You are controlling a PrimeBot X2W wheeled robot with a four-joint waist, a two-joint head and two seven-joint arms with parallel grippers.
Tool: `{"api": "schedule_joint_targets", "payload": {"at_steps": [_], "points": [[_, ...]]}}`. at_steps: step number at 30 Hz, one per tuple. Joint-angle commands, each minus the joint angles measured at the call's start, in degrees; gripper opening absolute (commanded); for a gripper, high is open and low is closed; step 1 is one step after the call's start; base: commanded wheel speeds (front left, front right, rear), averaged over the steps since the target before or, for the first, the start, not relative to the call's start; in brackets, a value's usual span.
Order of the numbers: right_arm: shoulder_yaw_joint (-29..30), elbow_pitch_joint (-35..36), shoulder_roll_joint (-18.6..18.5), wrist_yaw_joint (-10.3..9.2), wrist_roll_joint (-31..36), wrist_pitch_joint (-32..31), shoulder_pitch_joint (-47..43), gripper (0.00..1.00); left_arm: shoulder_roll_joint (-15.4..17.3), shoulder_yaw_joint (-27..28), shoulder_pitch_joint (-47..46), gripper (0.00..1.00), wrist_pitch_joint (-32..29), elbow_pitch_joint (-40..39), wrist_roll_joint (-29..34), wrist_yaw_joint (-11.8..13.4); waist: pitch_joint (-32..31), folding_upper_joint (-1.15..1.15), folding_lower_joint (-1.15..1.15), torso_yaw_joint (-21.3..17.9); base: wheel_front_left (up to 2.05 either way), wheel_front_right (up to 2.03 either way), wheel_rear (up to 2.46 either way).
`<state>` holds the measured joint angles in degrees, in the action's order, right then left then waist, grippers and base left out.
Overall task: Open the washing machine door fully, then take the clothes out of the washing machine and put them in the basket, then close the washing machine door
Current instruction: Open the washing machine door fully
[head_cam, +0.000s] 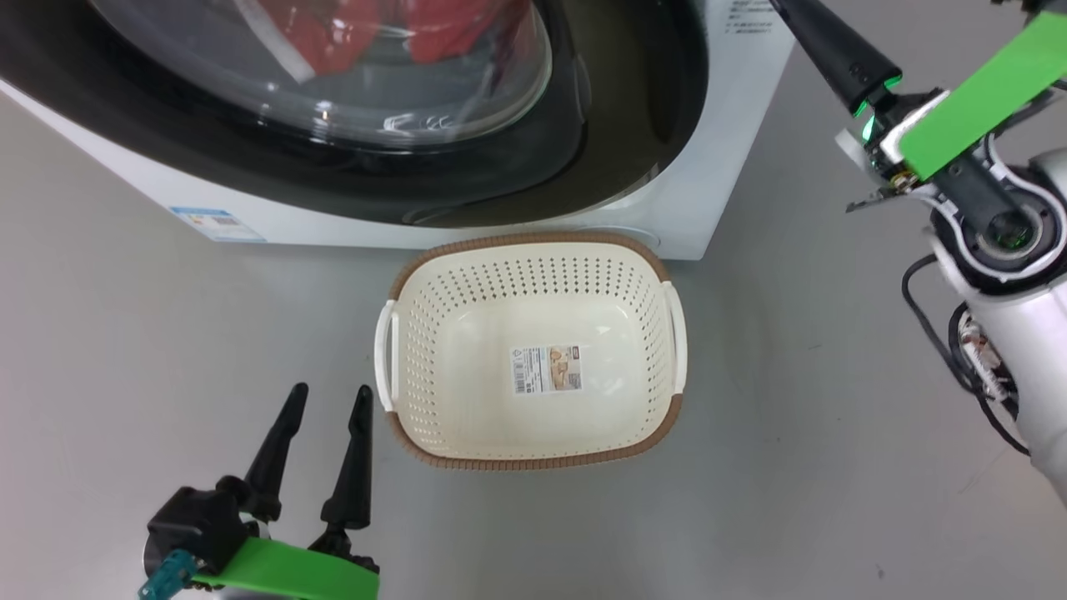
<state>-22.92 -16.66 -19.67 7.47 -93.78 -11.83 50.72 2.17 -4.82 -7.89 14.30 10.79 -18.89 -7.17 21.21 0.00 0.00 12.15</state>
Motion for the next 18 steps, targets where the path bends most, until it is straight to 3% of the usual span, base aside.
{"api": "schedule_joint_targets", "payload": {"at_steps": [1, 8, 18], "points": [[0.38, 0.98, 0.49, 0.02, -1.59, -1.37, 1.07, 0.00, 0.71, 1.72, -1.30, 1.00, 0.70, -1.02, -0.51, -0.31, 1.23, 0.00, 0.00, 0.67, 0.00, 0.00, 0.00], [2.83, -4.13, 2.17, 0.02, -10.21, -12.12, 5.61, 0.00, 0.71, 1.14, -3.06, 1.00, 0.70, -0.50, -1.67, -0.31, 3.76, 0.00, 0.00, 1.24, 0.00, 0.00, 0.00], [1.86, -10.44, 3.16, 0.02, -12.01, -19.24, 11.03, 0.00, 0.71, 0.16, -4.14, 1.00, 0.70, -0.05, -3.01, -0.32, 5.19, 0.00, 0.00, 2.20, 0.00, 0.00, 0.00]]}}
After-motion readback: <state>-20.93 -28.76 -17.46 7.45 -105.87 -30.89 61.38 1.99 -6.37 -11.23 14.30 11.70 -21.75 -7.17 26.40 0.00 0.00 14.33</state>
